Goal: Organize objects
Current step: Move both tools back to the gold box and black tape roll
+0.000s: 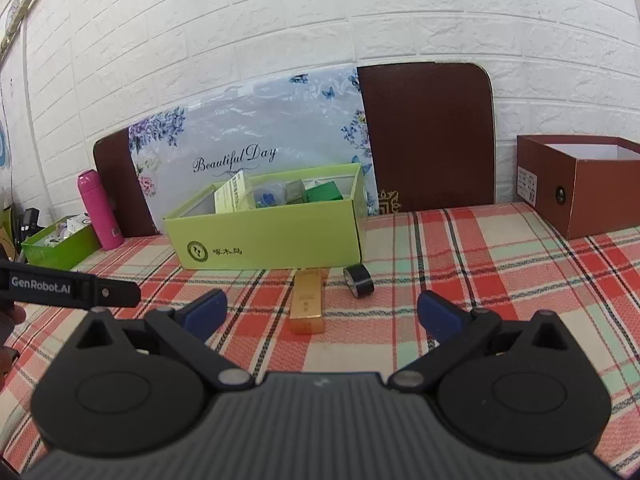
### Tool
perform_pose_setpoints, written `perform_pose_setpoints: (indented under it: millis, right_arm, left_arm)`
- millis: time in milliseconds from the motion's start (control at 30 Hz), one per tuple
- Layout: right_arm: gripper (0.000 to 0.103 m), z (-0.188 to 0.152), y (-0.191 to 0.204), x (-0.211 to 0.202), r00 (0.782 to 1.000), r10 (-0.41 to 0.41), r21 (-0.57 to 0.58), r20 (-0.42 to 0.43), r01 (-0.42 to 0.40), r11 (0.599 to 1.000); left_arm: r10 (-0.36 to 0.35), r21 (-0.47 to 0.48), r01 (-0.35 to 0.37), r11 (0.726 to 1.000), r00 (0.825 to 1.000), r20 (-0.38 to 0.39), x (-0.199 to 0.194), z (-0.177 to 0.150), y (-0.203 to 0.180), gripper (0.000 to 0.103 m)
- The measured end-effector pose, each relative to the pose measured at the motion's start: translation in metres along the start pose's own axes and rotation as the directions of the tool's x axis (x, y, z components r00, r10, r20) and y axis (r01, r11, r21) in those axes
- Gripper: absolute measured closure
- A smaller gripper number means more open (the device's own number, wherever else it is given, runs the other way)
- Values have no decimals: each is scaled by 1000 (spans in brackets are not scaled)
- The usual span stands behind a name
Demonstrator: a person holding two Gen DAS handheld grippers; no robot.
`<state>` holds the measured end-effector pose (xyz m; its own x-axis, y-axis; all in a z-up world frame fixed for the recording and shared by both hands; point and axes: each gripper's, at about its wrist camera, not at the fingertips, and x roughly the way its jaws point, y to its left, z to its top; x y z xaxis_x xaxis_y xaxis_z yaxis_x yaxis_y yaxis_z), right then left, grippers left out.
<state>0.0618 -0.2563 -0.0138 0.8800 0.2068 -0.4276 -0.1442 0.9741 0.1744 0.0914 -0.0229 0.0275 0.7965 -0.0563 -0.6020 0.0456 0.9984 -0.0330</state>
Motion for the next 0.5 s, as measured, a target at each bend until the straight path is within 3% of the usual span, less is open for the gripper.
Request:
perform_pose_setpoints:
  millis: [500]
  right_arm:
    - [0, -22, -17, 3, 999, -22, 26, -40, 24, 999]
  left_arm:
    - [0, -16, -1, 1000, 998, -66, 16, -9, -12, 4]
